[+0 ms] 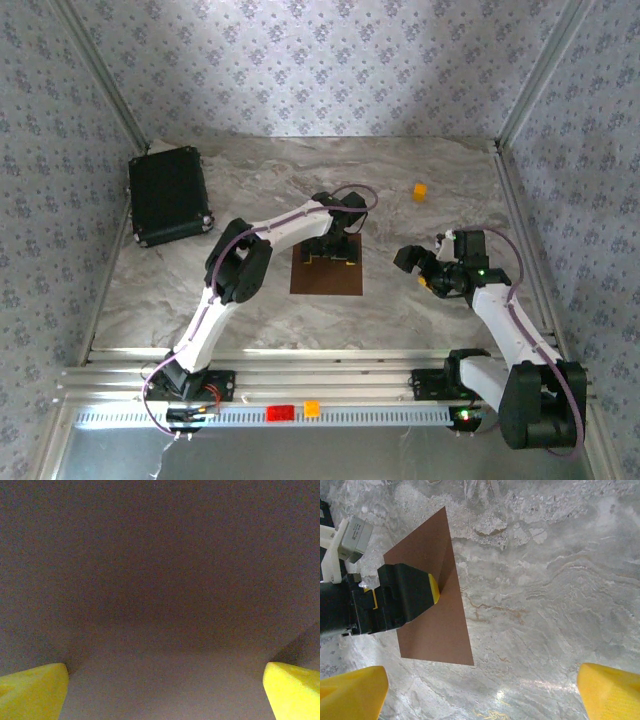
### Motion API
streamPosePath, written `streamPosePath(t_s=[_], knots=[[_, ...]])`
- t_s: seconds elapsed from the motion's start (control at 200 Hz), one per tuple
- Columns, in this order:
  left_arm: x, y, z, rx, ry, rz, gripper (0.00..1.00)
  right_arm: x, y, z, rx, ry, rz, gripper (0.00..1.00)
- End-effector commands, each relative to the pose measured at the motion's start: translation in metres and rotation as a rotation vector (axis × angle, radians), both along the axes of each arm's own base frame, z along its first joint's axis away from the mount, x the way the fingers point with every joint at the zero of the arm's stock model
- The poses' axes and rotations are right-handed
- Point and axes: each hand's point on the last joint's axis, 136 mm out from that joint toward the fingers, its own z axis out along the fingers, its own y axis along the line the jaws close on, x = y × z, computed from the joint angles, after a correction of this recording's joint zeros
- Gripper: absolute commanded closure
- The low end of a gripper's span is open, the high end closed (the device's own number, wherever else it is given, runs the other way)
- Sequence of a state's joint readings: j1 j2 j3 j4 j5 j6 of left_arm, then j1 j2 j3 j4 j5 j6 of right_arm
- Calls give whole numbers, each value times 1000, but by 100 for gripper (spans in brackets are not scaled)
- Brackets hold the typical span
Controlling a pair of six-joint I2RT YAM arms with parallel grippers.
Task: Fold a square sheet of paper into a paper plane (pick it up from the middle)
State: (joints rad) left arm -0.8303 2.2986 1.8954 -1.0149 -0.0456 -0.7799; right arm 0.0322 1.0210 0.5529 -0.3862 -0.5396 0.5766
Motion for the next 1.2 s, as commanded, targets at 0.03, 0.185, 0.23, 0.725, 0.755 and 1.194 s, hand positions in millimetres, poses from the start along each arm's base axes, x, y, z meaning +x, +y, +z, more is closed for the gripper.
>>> streamPosePath(t_s=[0.03,0.185,0.23,0.725,0.755,1.194], knots=[[0,4,-8,20,28,24,0,-5,1,-5,12,25,5,1],[-8,7,-22,16,61,30,0,-6,0,-6,6,30,3,1],[-11,7,-25,11,72,32,0,-6,0,-6,4,31,5,1],[-20,15,-40,7,106,34,3,-7,-2,-7,0,38,-16,1],[-21,16,-40,17,106,32,3,-7,-2,-7,0,37,-17,1],[-28,21,-51,86,141,6,3,-10,-4,-10,-6,41,-28,1]])
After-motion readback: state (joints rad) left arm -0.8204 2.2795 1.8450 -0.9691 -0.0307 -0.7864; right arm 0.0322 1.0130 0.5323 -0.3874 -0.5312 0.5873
